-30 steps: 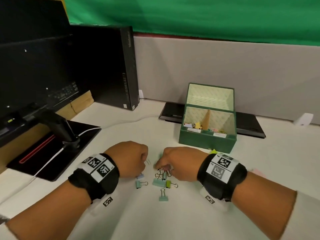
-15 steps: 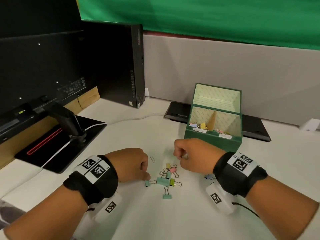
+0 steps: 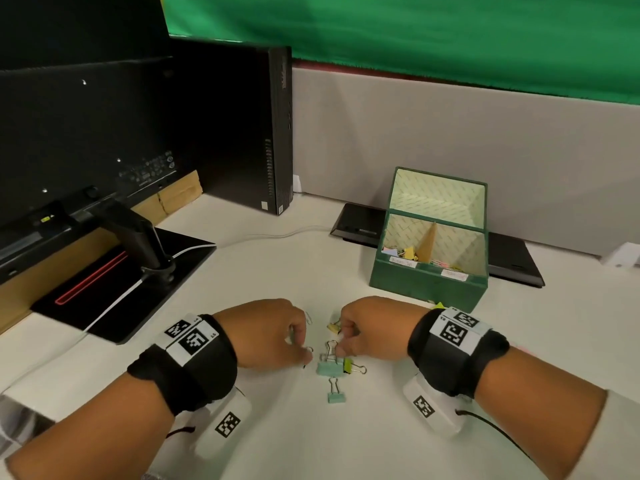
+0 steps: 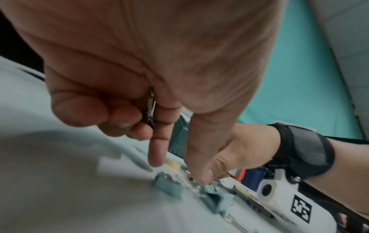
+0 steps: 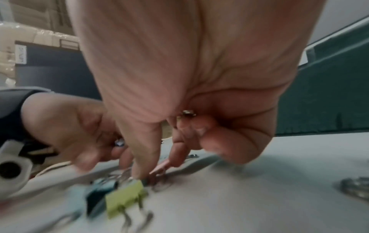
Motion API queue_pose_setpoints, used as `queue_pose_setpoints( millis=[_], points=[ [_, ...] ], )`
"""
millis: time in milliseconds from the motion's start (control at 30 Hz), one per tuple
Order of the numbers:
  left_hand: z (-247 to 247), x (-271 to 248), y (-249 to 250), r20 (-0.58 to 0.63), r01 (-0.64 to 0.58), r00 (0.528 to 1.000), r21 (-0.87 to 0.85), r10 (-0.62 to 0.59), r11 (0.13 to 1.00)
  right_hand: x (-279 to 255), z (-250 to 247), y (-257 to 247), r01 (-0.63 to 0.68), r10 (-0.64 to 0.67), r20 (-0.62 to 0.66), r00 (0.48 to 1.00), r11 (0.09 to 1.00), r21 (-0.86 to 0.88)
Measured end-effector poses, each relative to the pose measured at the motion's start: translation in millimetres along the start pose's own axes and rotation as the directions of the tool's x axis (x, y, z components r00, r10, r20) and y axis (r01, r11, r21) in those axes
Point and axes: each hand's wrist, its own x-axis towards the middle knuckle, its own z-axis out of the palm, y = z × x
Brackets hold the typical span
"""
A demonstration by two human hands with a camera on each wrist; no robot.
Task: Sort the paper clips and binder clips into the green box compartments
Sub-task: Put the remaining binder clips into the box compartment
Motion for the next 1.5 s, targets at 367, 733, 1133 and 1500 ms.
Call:
queue_pose_setpoints(
  millis=[367, 733, 1133, 1500],
  points=[
    [12.8, 6.9, 6.1, 0.022, -0.077, 0.997, 0.132, 0.074, 0.988, -15.9, -53.9, 42.1, 0.003, 0.073, -0.238, 0.969, 0.952, 0.307],
    [0.6, 37.9, 31.9, -0.054, -0.167, 0.985, -0.061, 0.164, 0.984, -41.5, -83.9, 111.2, -0.153, 0.252, -0.5, 0.829, 0.961, 0.23],
    [-71.4, 162.1, 122.4, -0.266, -0.2, 0.937, 0.115, 0.224, 0.973, -157.0, 22.7, 177.8, -0.37, 0.384, -0.319, 0.866, 0.923, 0.108],
    [-54.1, 112.3, 96.4, -0.254, -0.315, 0.884, 0.297, 0.393, 0.901, -129.1, 35.9, 140.5, -0.199, 0.21, -0.288, 0.934, 0.978, 0.068]
  ],
)
